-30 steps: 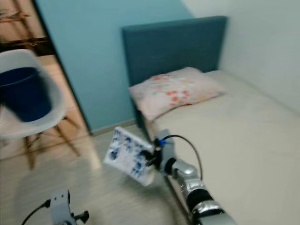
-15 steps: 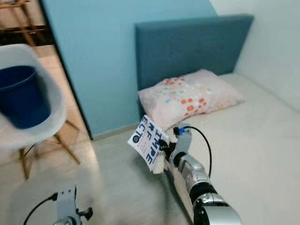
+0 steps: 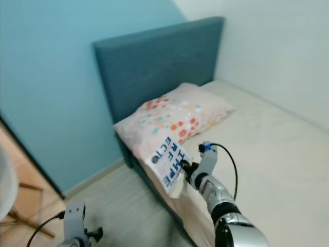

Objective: Clean up the room

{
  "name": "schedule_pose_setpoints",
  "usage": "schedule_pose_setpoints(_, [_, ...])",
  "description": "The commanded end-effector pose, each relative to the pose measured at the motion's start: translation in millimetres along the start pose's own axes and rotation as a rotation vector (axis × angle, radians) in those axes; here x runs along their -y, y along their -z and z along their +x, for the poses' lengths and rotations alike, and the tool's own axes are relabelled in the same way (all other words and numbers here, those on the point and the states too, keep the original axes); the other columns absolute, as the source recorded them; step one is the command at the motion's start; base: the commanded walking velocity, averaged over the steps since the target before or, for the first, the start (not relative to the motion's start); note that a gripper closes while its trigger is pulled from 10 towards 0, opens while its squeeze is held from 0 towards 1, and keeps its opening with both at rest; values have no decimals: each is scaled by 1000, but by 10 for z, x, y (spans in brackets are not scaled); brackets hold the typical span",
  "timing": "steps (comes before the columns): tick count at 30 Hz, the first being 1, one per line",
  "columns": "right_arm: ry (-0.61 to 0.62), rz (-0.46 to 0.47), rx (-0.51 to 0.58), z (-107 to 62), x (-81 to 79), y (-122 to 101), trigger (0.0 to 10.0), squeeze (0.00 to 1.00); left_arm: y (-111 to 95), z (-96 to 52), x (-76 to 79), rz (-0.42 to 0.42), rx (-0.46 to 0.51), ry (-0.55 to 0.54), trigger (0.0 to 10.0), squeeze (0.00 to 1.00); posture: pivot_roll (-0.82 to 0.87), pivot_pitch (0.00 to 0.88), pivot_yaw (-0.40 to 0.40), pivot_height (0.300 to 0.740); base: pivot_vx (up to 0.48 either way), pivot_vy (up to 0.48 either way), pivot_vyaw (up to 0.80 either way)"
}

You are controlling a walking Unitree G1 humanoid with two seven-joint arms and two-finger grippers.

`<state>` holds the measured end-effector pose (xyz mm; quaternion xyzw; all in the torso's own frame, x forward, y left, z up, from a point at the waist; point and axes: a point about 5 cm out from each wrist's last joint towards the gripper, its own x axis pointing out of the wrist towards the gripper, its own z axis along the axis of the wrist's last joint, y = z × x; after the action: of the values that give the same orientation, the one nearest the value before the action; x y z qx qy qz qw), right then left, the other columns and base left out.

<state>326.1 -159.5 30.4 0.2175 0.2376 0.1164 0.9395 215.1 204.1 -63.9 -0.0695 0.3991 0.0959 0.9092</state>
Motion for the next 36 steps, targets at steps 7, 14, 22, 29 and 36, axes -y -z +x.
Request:
schedule_pose_setpoints(7, [-89,101,-78,-15,-44,136,10000,0,175,-36,-101,40,-77,-44,10000,0,-125,0,-9,740,0,-480,0])
schedule_pose_setpoints(14, [-210,231,-63,-26,-120,160,10000,0,165,-36,-119,47,-72,-57,10000,0,-126,0,-5,740,0,-69,0])
schedule_pose_setpoints(22, [-205,258,-32,34,-200,71,10000,0,160,-38,-146,50,-69,-65,10000,0,-119,0,-1,740,0,0,0])
schedule_pose_setpoints(29, [-156,219,-40,60,-213,73,10000,0,169,-44,-166,38,-61,-78,10000,0,-112,0,-5,740,0,0,0])
schedule_pose_setpoints(36, [-118,253,31,52,-144,-50,10000,0,-9,-21,-193,23,26,-87,10000,0,-110,0,-6,715,0,0,0])
